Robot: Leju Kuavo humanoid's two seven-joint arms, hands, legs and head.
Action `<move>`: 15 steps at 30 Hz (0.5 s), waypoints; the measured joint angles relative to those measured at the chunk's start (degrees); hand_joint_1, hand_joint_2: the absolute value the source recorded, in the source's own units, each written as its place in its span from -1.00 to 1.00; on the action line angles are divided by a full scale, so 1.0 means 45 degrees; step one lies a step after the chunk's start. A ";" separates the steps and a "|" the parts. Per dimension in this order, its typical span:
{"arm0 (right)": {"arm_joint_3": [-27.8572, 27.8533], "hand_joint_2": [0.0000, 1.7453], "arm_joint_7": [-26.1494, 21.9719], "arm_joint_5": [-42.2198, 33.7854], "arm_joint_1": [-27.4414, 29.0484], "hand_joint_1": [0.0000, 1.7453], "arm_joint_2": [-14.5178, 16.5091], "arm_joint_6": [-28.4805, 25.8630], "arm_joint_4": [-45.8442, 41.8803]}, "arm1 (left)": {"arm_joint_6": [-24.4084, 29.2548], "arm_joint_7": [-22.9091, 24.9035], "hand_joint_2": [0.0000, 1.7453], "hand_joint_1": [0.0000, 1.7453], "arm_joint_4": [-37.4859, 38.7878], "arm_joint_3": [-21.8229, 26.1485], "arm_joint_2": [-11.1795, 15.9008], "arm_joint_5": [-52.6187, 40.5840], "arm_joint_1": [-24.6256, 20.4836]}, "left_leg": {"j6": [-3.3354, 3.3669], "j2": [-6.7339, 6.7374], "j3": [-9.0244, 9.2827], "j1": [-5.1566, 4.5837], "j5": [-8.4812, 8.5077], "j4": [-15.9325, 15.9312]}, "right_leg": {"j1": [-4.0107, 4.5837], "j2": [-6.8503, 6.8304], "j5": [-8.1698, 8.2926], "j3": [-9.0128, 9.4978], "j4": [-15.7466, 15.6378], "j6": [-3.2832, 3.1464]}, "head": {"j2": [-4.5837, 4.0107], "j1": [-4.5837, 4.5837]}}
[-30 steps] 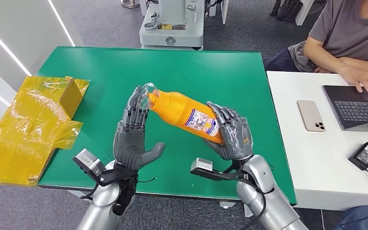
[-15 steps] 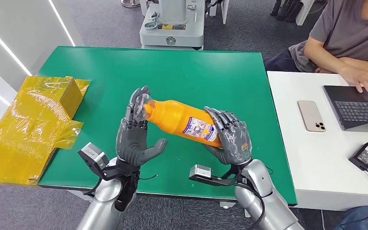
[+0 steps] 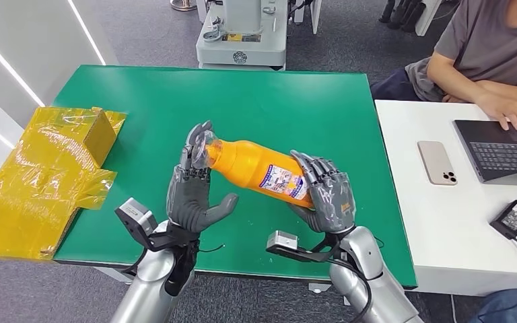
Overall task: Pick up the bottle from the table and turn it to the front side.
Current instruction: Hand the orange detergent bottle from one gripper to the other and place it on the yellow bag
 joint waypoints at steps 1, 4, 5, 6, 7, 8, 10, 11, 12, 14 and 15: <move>-0.0009 1.00 -0.0002 -0.0010 0.0021 1.00 0.0009 0.0017 0.0001 | -0.0011 0.0007 1.00 -1.00 0.0004 0.0002 -0.0010 -0.0027 -0.0007 | 0.0000 0.0000 0.0000 0.0000 0.0000 0.0000 | 0.0000 0.0000 0.0000 0.0000 0.0000 0.0000 | 0.0000 0.0000; -0.0001 1.00 -0.0107 -0.0168 0.0088 1.00 0.0016 0.0271 0.0018 | -0.0096 0.0021 1.00 -1.00 0.0044 0.0003 -0.0024 -0.0113 -0.0054 | 0.0000 0.0000 0.0000 0.0000 0.0000 0.0000 | 0.0000 0.0000 0.0000 0.0000 -0.0001 0.0000 | 0.0000 -0.0001; 0.0005 1.00 -0.0193 -0.0297 0.0103 1.00 0.0017 0.0438 0.0038 | -0.0129 0.0021 1.00 -1.00 0.0073 0.0004 -0.0028 -0.0127 -0.0078 | 0.0000 0.0000 0.0000 0.0000 0.0000 0.0000 | 0.0000 0.0000 0.0000 0.0000 -0.0001 0.0000 | 0.0000 -0.0001; 0.0013 1.00 -0.0312 -0.0454 0.0115 1.00 0.0018 0.0620 0.0063 | -0.0157 0.0021 1.00 -1.00 0.0106 0.0006 -0.0029 -0.0135 -0.0101 | 0.0000 0.0000 0.0000 0.0000 0.0000 0.0000 | 0.0000 0.0000 0.0000 -0.0001 -0.0001 0.0000 | 0.0000 -0.0001; 0.0027 1.00 -0.0461 -0.0608 0.0123 1.00 0.0021 0.0795 0.0097 | -0.0177 0.0021 1.00 -1.00 0.0142 0.0012 -0.0029 -0.0135 -0.0124 | 0.0000 0.0000 0.0000 0.0000 0.0000 0.0000 | 0.0000 0.0000 0.0000 -0.0001 -0.0001 0.0000 | 0.0000 -0.0001; 0.0051 1.00 -0.0639 -0.0752 0.0129 1.00 0.0023 0.0950 0.0137 | -0.0197 0.0021 1.00 -1.00 0.0180 0.0023 -0.0029 -0.0130 -0.0151 | 0.0000 0.0000 0.0000 0.0000 0.0000 0.0000 | 0.0000 0.0000 0.0000 -0.0001 -0.0001 0.0000 | 0.0000 0.0000; 0.0150 1.00 -0.1019 -0.1030 0.0136 1.00 0.0041 0.1173 0.0215 | -0.0230 0.0019 1.00 -1.00 0.0276 0.0047 -0.0029 -0.0108 -0.0194 | 0.0000 0.0000 0.0000 0.0000 0.0000 0.0000 | 0.0000 0.0001 0.0000 -0.0001 0.0000 0.0000 | 0.0000 0.0000; 0.0211 1.00 -0.1216 -0.1171 0.0131 1.00 0.0054 0.1247 0.0256 | -0.0249 0.0018 1.00 -1.00 0.0323 0.0057 -0.0029 -0.0096 -0.0213 | 0.0000 0.0000 0.0000 0.0000 0.0000 0.0000 | 0.0000 0.0001 0.0000 -0.0001 0.0000 0.0000 | 0.0000 0.0001; 0.0290 1.00 -0.1418 -0.1294 0.0117 1.00 0.0070 0.1298 0.0291 | -0.0279 0.0026 1.00 -1.00 0.0380 0.0062 -0.0030 -0.0090 -0.0223 | 0.0000 0.0001 0.0001 0.0000 0.0000 0.0000 | 0.0000 0.0002 0.0000 -0.0001 0.0000 0.0000 | 0.0000 0.0001; 0.0490 1.00 -0.1756 -0.1490 0.0098 1.00 0.0122 0.1357 0.0373 | -0.0362 0.0029 1.00 -1.00 0.0499 0.0066 -0.0047 -0.0085 -0.0233 | 0.0000 0.0002 0.0000 0.0001 0.0000 -0.0001 | 0.0001 0.0003 0.0000 -0.0003 0.0000 0.0000 | 0.0000 0.0001; 0.0592 1.00 -0.1862 -0.1557 0.0088 1.00 0.0154 0.1365 0.0415 | -0.0400 0.0029 1.00 -1.00 0.0558 0.0066 -0.0060 -0.0085 -0.0233 | 0.0000 0.0002 -0.0001 0.0001 0.0000 -0.0001 | 0.0001 0.0003 0.0000 -0.0004 0.0001 0.0000 | 0.0000 -0.0001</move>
